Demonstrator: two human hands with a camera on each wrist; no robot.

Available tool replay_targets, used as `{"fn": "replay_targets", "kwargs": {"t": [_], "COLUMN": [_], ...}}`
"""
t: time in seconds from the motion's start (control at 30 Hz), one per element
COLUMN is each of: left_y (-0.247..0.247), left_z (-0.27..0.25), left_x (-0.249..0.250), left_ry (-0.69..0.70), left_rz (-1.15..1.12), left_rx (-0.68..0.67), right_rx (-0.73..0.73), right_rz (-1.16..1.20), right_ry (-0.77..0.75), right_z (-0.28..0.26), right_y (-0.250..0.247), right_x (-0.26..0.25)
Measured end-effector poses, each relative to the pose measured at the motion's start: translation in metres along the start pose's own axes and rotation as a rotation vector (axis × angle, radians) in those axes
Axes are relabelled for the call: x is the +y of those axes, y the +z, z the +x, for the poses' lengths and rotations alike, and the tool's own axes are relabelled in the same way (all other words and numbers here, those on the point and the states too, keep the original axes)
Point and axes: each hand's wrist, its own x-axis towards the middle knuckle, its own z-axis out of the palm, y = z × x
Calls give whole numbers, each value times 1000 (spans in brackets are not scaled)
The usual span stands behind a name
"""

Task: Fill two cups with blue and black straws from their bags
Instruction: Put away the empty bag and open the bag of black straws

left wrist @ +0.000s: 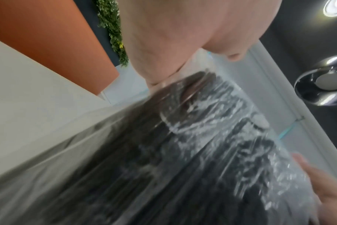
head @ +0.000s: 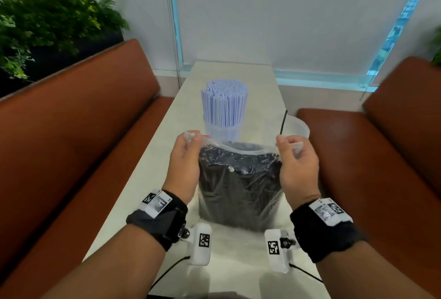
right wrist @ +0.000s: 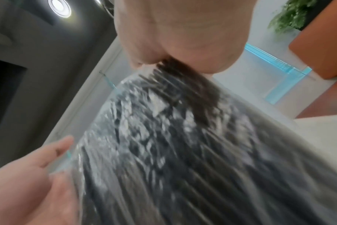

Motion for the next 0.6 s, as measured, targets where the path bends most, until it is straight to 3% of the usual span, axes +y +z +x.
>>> {"fn": "replay_targets", "kwargs": {"t": [0.1, 0.17, 0.23, 0.3, 0.37, 0.5, 0.6], "left_y": [-6, -9, -10, -9, -10, -15, -18], "left_z": [-2, -3, -3, -2, -3, -1, 1], "left_x": [4, 3, 4, 4, 6, 12, 14], "left_ry": [-19, -13, 2, 22, 32, 48, 55], "left_rz": [-24, -13, -7, -4, -23, -39, -8], "left_rx": [6, 21, 43, 68, 64, 72, 68], "right_rx": [31, -116, -367, -574, -678, -778, -760], "right_rz": [-304, -588, -807, -895, -917, -856, -841], "right_ry": [-188, -368, -440, -411, -372, -285, -290], "right_z": [10, 14, 14, 11, 8, 6, 6], "right_y": [5, 18, 38, 62, 84, 114, 121], "right_x": [-28, -50, -68, -78, -77, -70, -66]}}
